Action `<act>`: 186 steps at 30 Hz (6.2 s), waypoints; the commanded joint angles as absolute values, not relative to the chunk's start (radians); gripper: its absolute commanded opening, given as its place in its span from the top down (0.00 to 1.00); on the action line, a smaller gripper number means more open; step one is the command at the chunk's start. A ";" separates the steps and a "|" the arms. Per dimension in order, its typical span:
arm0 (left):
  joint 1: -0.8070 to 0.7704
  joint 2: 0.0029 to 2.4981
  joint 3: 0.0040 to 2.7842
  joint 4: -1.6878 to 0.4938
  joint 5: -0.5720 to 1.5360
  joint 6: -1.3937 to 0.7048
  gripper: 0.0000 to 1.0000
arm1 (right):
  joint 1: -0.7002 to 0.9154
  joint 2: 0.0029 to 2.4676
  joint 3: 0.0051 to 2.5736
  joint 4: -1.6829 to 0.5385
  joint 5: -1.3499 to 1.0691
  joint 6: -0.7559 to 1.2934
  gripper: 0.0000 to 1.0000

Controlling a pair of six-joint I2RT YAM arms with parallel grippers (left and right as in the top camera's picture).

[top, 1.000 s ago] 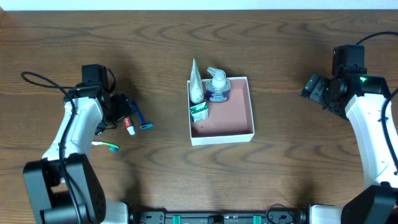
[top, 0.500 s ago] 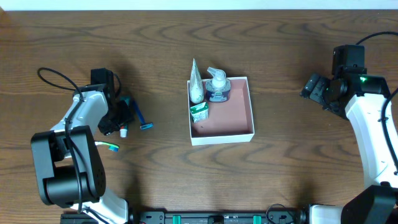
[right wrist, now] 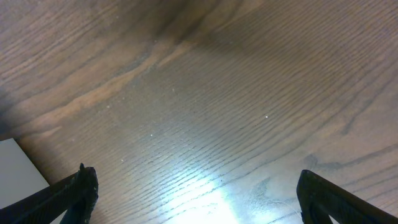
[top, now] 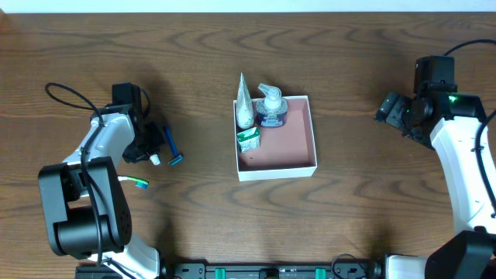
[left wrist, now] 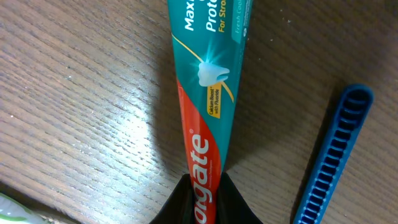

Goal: Pack container

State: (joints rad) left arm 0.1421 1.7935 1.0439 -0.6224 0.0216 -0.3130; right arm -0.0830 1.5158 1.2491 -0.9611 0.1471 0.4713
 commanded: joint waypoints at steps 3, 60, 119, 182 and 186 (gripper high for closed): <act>0.145 1.800 1.053 -0.646 0.038 -0.307 0.89 | -0.091 1.521 1.262 -0.962 0.153 0.486 0.01; -0.852 1.747 1.311 -0.862 -0.249 0.221 0.93 | -0.091 1.521 1.262 -0.962 0.153 0.486 0.01; 0.033 1.330 1.326 -1.057 -0.147 -0.451 0.02 | -0.091 1.521 1.262 -0.962 0.153 0.485 0.01; 0.435 1.552 1.007 -0.709 0.299 -0.386 0.94 | -0.091 1.521 1.262 -0.962 0.153 0.485 0.01; 0.414 1.439 1.117 -0.828 0.359 -0.285 0.94 | -0.091 1.521 1.262 -0.962 0.153 0.485 0.01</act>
